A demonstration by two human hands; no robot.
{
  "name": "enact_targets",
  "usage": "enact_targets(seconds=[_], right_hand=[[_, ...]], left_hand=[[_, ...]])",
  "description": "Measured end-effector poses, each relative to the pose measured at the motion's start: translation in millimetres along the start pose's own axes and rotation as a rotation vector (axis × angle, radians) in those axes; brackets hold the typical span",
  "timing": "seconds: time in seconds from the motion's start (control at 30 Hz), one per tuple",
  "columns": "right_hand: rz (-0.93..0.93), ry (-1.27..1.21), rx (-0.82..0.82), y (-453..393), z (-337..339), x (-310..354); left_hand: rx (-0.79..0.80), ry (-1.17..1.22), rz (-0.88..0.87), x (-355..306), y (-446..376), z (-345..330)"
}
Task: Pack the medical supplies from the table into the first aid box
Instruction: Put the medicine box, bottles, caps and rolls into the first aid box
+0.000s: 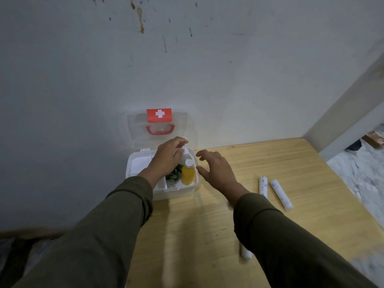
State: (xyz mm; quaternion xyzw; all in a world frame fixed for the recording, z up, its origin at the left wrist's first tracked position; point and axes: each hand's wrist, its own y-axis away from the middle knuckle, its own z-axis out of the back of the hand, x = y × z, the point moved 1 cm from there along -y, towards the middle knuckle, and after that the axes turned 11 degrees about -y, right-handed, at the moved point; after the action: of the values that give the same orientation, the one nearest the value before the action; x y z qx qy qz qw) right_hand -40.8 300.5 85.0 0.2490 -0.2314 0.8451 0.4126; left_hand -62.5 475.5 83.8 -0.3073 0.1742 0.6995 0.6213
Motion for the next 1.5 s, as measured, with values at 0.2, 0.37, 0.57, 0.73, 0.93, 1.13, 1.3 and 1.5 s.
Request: enact_targets(seconds=[0.2, 0.37, 0.57, 0.73, 0.93, 1.13, 1.3, 1.5], right_hand=[[-0.057, 0.005, -0.094, 19, 42, -26], [-0.220, 0.041, -0.121, 51, 85, -78], [-0.415, 0.024, -0.034, 86, 130, -139], [-0.484, 0.023, 0.113, 95, 151, -183], [-0.518, -0.019, 0.222, 88, 149, -222], [-0.483, -0.130, 0.314, 77, 135, -235], [-0.461, -0.115, 0.380, 73, 130, -236], [-0.521, -0.166, 0.330, 76, 132, -233]], left_hand=[[-0.113, -0.031, -0.163, -49, -12, -9], [-0.026, -0.006, -0.258, -97, -18, -50], [0.166, 0.010, -0.163, -133, -18, -112], [0.384, -0.066, -0.033, -155, -16, -172], [0.507, -0.204, 0.091, -166, -12, -227], [0.473, -0.216, 0.130, -169, -13, -242], [0.449, -0.172, 0.216, -173, -13, -243], [0.430, -0.092, 0.252, -179, -9, -238]])
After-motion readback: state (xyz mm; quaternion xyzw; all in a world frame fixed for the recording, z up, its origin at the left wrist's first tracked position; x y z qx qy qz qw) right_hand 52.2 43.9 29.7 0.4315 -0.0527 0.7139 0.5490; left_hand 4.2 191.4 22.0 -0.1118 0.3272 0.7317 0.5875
